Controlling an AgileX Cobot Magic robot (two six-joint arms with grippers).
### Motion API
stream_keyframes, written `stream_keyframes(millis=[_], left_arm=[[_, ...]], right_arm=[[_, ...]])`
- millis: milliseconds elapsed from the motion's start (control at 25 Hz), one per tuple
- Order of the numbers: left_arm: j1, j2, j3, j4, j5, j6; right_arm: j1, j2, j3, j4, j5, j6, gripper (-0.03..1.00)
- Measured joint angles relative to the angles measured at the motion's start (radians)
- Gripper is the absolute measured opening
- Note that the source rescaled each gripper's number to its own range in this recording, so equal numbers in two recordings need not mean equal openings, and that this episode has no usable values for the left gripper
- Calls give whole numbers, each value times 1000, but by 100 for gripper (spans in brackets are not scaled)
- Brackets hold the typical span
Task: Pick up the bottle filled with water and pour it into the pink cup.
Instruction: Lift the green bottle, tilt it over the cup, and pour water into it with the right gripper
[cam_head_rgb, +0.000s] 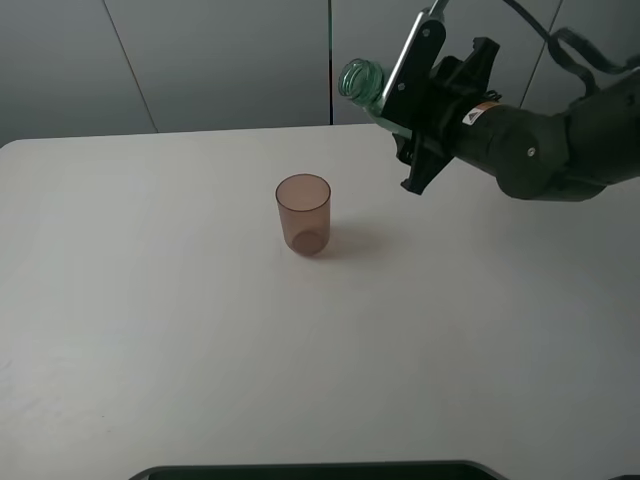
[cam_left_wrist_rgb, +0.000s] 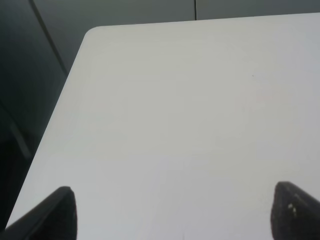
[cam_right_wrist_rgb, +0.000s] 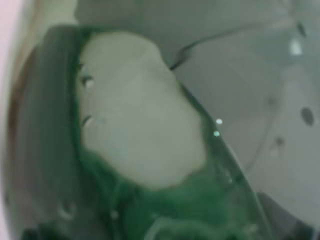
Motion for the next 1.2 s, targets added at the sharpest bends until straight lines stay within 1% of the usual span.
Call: stream_keyframes(millis=[520,760,920,1200], left_arm=[[0,0,0,0,0,0],[0,0,0,0,0,0],[0,0,0,0,0,0],[0,0,0,0,0,0]], right_arm=[[10,2,-4,11,0,-141,0],[10,2,-32,59,0,-153,0],[17,4,-52,67,0,-155,0],[50,85,-88,78,2,-179,0]])
